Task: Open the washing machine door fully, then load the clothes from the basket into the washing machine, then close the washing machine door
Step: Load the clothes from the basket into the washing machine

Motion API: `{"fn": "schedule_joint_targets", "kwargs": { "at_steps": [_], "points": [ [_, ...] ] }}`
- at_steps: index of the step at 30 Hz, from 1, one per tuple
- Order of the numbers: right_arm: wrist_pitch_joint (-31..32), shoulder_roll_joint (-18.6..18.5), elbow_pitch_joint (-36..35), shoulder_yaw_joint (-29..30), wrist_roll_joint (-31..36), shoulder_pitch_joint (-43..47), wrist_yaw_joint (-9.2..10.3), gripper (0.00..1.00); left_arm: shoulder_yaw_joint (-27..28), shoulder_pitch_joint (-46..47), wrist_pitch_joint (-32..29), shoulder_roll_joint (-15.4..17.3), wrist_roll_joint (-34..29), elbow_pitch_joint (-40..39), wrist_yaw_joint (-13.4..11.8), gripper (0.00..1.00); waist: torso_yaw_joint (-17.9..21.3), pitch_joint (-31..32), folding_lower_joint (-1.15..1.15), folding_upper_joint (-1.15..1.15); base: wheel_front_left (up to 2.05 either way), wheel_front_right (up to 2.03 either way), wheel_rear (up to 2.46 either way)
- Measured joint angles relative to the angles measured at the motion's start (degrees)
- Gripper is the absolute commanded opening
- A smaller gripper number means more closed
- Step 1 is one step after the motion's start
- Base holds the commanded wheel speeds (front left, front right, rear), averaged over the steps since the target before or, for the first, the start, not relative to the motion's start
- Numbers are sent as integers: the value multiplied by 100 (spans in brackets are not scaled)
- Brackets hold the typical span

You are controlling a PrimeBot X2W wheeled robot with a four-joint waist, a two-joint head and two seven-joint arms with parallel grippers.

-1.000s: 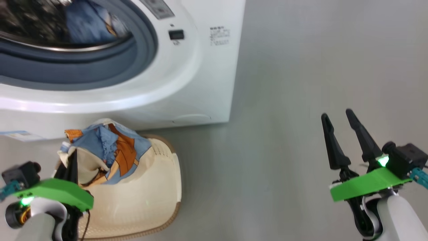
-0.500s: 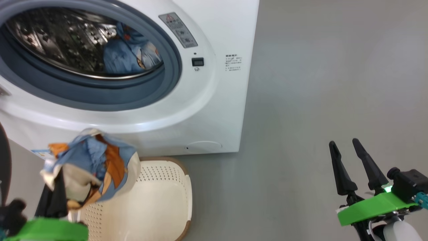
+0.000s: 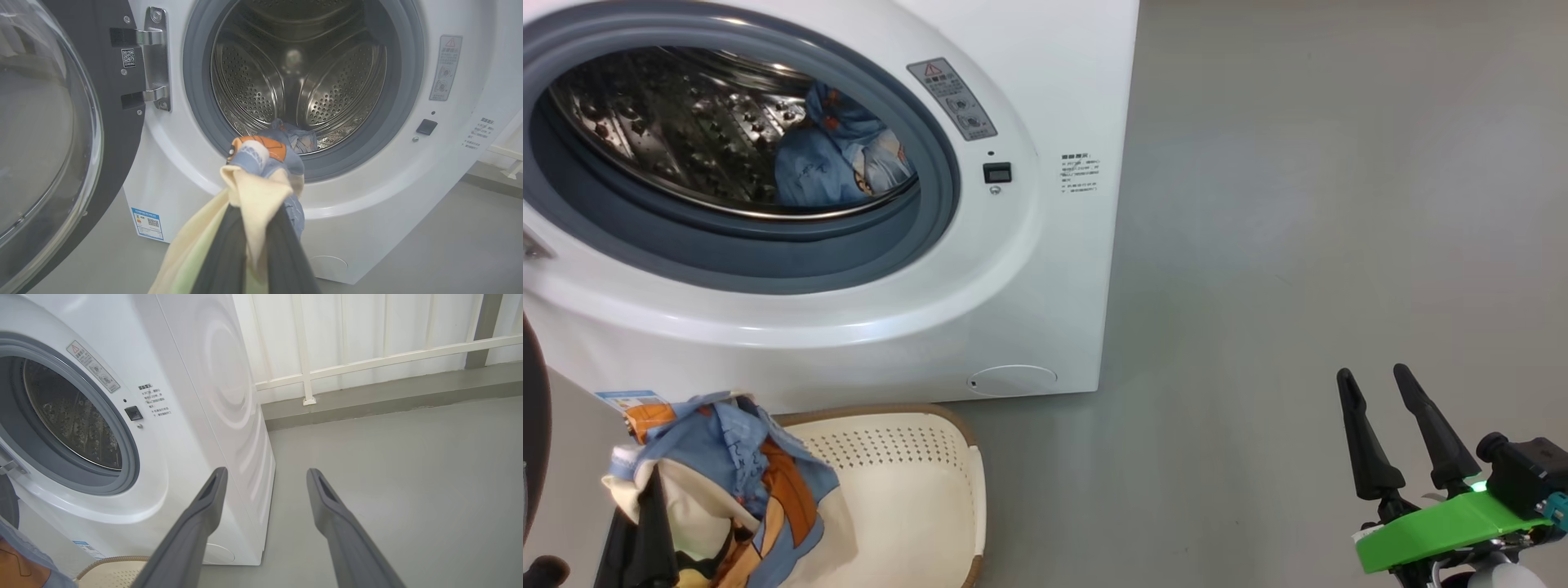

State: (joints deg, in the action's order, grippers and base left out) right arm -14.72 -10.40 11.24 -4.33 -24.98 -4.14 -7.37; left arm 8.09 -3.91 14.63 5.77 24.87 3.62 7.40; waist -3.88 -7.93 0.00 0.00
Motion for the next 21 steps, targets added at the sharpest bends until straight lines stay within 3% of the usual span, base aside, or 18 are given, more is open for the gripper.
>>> {"fn": "schedule_joint_targets", "kwargs": {
  "at_steps": [9,16,21],
  "points": [
    [0,89,-54,3,0,10,0,100,48,344,0,67,-49,-7,0,0,106,-92,0,0,0,0,0],
    [0,144,-80,-10,1,-24,0,100,80,1725,0,342,-146,42,0,0,170,-279,0,0,0,0,0],
    [-1,189,-131,-78,10,-246,0,100,112,2785,7,503,-193,541,0,0,244,-496,0,0,0,0,0]
  ]
}}
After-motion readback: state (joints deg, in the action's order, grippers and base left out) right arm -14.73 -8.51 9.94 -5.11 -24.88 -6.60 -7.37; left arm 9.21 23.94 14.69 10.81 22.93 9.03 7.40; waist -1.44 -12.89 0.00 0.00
